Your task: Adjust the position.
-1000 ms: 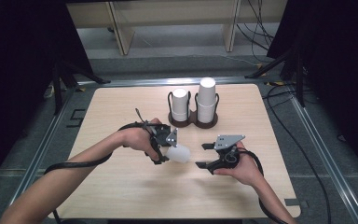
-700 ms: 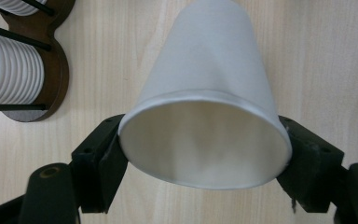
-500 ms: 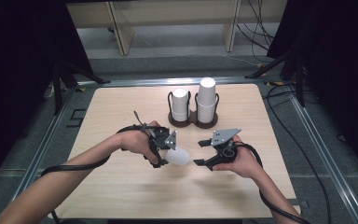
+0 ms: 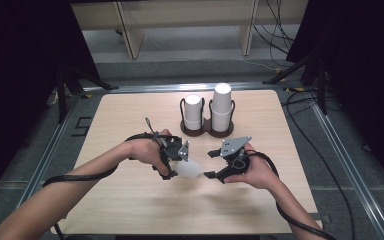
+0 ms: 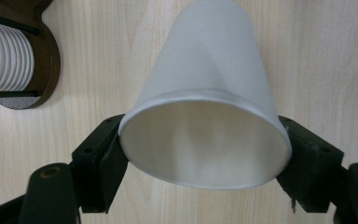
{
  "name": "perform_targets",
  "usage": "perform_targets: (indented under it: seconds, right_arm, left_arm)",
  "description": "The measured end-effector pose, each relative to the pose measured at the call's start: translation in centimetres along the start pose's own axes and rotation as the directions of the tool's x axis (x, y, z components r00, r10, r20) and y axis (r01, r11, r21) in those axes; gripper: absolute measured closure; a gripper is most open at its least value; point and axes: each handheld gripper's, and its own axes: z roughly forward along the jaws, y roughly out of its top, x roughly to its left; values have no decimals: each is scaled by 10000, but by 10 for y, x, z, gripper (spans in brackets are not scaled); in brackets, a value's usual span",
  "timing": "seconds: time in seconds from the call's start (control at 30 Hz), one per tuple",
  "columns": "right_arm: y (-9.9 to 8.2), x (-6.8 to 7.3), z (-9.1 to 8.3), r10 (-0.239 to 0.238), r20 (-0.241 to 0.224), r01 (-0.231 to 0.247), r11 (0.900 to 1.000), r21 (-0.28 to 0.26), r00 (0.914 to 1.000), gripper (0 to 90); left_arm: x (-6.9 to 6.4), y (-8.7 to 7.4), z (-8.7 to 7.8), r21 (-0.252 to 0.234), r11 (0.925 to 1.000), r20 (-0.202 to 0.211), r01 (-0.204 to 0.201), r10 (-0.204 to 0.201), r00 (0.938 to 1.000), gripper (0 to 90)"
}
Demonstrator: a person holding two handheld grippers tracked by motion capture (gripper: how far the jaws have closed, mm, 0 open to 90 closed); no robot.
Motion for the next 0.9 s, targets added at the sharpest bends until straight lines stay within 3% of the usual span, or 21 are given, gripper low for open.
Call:
perform_targets:
  seconds: [0.1,0.33,0.6,0.9]
  right_arm:
    - [3,0,2,-327,11,327,9994,55,9995,240]
    - [12,3,5,-243,-125,246,9995,206,9996,240]
    - [20,3,12,-545,-224,550,9982,235,9983,243]
    - [26,6,20,-408,-396,422,9984,371,9984,243]
  left_arm:
    - [-1,1,-1,3,10000,-4,-26,26,10000,243]
    - [-2,6,0,119,9998,13,-174,173,9998,243]
    - [-2,10,0,155,9994,-12,-311,311,9995,243]
    - [-3,12,-1,147,9990,-13,-426,426,9991,243]
